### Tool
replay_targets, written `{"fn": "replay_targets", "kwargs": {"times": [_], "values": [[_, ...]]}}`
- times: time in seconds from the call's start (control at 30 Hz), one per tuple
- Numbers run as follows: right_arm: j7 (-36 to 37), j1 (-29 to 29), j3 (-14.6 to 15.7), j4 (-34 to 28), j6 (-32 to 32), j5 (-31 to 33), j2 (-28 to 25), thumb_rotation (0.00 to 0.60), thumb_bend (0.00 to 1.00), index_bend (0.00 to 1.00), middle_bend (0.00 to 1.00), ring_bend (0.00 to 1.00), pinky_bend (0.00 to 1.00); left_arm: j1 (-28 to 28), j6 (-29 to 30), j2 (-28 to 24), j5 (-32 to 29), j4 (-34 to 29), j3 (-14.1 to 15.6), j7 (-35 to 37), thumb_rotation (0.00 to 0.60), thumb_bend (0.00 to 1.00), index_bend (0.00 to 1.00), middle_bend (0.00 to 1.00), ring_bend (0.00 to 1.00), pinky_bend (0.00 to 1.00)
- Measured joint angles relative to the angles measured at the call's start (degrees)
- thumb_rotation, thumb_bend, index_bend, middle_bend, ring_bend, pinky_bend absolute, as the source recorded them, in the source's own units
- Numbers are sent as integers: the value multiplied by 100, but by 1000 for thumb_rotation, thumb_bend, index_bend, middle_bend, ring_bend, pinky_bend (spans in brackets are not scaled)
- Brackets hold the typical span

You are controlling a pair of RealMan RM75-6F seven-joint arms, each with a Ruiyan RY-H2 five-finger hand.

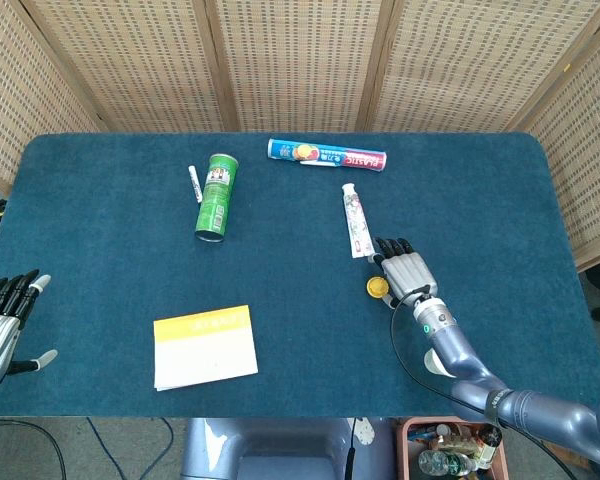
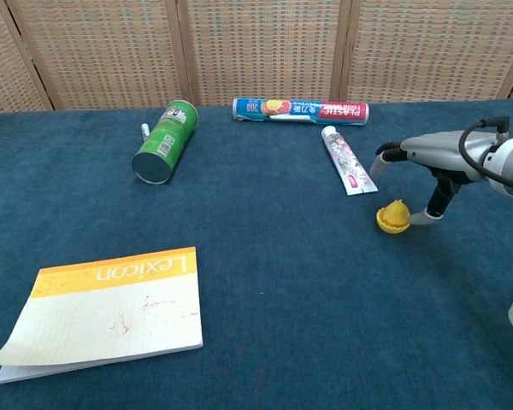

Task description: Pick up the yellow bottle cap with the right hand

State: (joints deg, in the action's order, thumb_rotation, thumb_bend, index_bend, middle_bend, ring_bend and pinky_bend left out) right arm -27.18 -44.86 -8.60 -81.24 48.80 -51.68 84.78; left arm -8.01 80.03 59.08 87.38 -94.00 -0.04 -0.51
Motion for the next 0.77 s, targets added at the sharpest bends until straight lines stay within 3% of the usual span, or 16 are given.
{"fn": "replay_targets", "kwargs": {"times": [0.2, 0.37, 0.53, 0.77], "values": [[64, 75, -13, -307, 190, -82, -187, 600, 119, 0, 0, 0, 0, 10, 26, -9, 37, -8, 16, 16, 600, 0, 0, 0, 0, 0], [192, 310, 23, -1041, 582, -385, -674, 600, 110, 0, 0, 0, 0, 31, 84, -31, 92, -11, 29, 69, 600, 0, 0, 0, 0, 0], [628, 891, 232, -1762, 1345, -1249, -1339, 600, 5, 0, 0, 0, 0, 58, 161, -35, 141, 5, 38, 109, 600, 0, 0, 0, 0, 0], [1426, 1873, 725, -1753, 2708, -2554, -1723, 600, 0, 0, 0, 0, 0, 125, 310, -14, 208, 35, 49, 125, 600, 0, 0, 0, 0, 0]]}}
